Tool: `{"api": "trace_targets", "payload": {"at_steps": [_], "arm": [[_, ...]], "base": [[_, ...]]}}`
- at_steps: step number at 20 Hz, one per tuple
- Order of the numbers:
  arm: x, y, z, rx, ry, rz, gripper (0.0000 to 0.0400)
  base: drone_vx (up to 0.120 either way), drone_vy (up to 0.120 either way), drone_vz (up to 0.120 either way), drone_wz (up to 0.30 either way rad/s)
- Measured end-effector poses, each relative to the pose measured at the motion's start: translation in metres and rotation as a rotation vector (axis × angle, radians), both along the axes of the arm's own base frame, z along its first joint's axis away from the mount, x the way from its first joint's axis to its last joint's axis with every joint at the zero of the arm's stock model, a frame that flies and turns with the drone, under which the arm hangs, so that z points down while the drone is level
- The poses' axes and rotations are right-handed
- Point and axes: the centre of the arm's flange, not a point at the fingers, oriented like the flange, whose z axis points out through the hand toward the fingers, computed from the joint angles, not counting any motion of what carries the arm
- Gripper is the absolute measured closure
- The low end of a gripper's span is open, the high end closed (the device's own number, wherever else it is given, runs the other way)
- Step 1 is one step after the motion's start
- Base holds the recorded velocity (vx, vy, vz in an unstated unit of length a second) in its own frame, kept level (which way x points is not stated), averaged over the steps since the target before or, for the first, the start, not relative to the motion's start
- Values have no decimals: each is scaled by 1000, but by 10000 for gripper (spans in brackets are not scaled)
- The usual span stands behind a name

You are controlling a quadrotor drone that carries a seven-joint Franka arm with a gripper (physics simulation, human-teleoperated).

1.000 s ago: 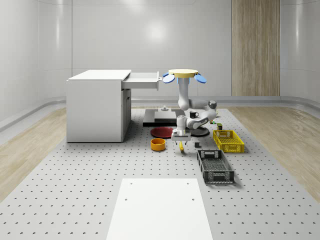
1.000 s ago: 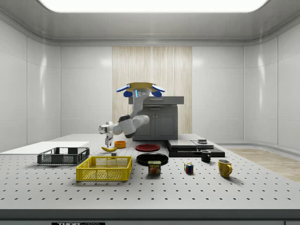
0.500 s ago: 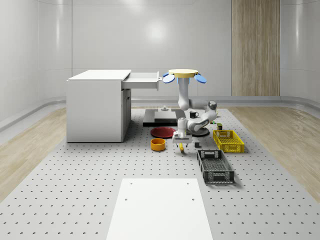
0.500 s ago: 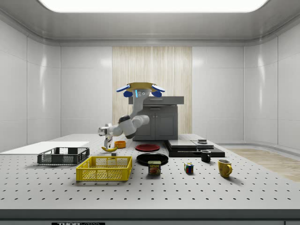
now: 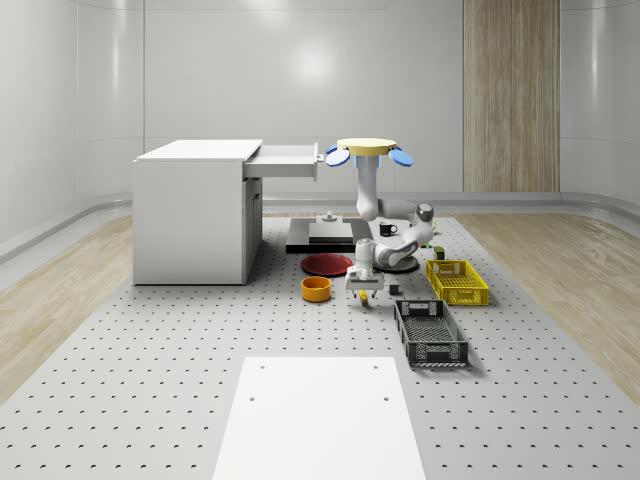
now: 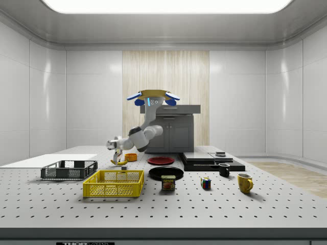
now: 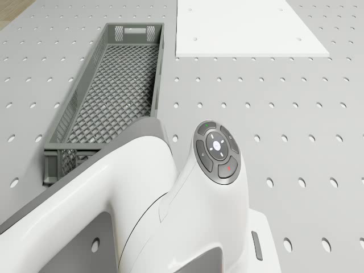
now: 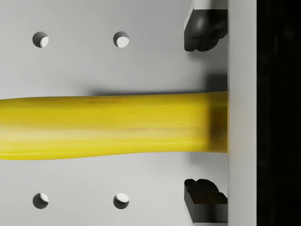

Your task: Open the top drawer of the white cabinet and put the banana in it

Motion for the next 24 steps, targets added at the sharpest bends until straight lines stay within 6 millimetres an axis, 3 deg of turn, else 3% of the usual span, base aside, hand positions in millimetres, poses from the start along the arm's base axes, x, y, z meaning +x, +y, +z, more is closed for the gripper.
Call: {"api": "trace_targets", "payload": {"at_steps": [2, 5, 9, 16, 24], "arm": [[0, 0, 1, 0, 0, 0, 0], [0, 0, 2, 0, 0, 0, 121], [0, 0, 2, 0, 0, 0, 203], [0, 0, -1, -4, -2, 0, 210], [0, 0, -32, -6, -2, -6, 207]], "base": [[0, 0, 0, 0], [0, 0, 0, 0], [0, 0, 0, 0], [0, 0, 0, 0], [0, 0, 0, 0]]}}
